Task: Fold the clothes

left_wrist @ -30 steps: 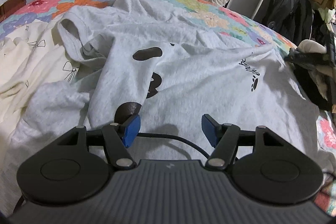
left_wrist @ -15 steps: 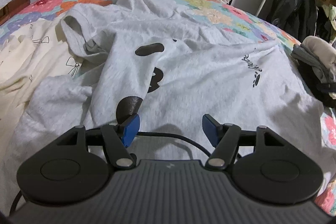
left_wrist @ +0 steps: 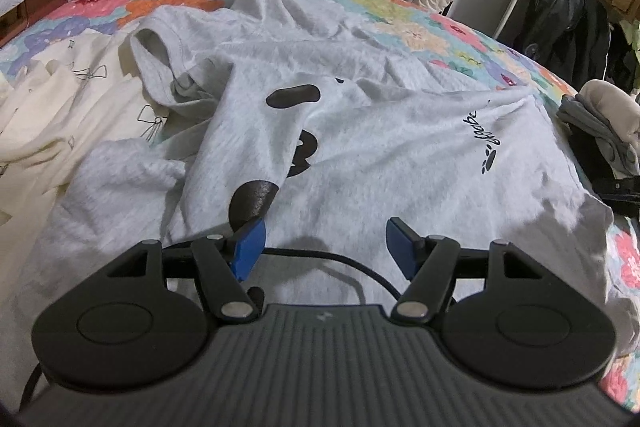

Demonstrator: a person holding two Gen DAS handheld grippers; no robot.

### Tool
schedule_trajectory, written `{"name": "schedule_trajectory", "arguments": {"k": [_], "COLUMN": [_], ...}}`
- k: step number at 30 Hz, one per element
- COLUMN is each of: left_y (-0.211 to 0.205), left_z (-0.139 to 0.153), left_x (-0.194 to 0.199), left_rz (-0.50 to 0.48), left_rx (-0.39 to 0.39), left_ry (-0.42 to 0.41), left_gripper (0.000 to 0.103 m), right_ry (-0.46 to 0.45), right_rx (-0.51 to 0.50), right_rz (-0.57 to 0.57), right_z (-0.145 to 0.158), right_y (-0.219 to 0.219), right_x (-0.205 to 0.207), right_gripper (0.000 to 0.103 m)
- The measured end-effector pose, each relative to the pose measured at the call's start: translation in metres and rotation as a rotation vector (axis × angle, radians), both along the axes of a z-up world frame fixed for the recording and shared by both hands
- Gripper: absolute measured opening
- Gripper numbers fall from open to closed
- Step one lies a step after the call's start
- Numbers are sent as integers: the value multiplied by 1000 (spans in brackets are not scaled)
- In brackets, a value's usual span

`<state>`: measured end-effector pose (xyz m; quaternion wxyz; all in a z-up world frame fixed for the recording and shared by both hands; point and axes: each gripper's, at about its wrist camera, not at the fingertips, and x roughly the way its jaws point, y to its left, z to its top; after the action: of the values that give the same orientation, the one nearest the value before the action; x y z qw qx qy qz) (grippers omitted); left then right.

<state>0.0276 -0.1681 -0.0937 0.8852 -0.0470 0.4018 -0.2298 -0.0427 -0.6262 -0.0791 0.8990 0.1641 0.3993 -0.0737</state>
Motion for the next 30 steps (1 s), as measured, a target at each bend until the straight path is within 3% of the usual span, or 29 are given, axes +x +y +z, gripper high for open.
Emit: {"name": "schedule_trajectory", "arguments": {"k": [8, 13, 19, 24, 30], "left_y": [-3, -5, -4, -1, 21], "left_z": [-2, 3, 16, 54, 114], "left_x": [5, 1, -2, -23, -60], "left_rz": [6, 17, 62, 86, 202], "left_rx": [-3, 14, 11, -8, 75], "left_ry": [16, 16, 20, -49, -170], "left_gripper": [68, 68, 68, 68, 68], "right_ry": [2, 5, -59, -167, -222], "right_rx": [15, -32, -11, 26, 0], "right_rz": [-5, 15, 15, 7, 12], "right_z": [-5, 1, 19, 31, 54], "right_y": [10, 19, 22, 20, 23], "right_x": [0, 0, -16, -53, -109], "right_gripper": [60, 60, 60, 60, 60]}}
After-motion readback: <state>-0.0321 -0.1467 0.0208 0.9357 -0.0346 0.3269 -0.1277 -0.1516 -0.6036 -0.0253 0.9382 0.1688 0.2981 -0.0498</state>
